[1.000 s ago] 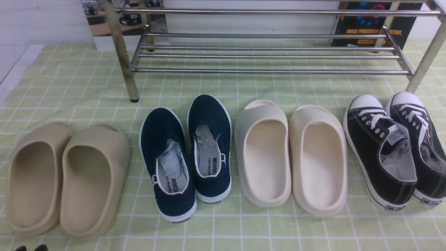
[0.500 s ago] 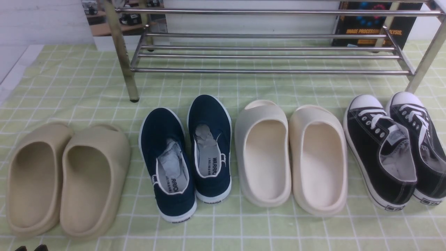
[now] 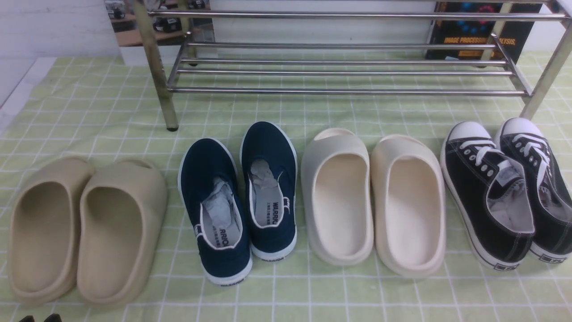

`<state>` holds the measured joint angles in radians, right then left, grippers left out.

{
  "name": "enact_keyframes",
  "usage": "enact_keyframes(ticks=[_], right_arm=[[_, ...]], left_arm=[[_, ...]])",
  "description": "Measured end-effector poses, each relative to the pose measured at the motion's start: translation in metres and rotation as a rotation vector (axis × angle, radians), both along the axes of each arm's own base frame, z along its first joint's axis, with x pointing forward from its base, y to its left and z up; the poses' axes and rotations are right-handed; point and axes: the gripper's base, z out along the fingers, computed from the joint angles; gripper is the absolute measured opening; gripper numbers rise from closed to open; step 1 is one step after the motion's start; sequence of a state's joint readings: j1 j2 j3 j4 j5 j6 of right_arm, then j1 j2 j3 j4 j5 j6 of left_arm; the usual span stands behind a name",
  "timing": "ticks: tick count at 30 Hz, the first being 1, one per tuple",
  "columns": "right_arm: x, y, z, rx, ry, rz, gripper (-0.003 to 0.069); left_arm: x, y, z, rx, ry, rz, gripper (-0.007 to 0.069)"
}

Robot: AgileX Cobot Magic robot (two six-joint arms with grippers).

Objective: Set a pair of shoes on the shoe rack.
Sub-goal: Use the right arm to grab the shoe closest to it

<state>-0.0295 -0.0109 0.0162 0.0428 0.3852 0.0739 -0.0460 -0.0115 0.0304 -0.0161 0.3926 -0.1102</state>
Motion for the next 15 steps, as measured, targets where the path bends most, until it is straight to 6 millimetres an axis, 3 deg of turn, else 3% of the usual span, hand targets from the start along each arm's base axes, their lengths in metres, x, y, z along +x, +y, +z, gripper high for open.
enact_keyframes(ticks=[11, 15], right_arm=[[0.0004, -0.0001, 0.0011, -0.002, -0.013, -0.001, 0.0238], [0.0033, -0.0008, 0.0093, -0.012, -0.133, -0.006, 0.0238]], left_arm=[[0.0, 0.0, 0.0, 0.0, 0.0, 0.0, 0.0239], [0.0, 0.0, 0.0, 0.0, 0.0, 0.0, 0.0239]])
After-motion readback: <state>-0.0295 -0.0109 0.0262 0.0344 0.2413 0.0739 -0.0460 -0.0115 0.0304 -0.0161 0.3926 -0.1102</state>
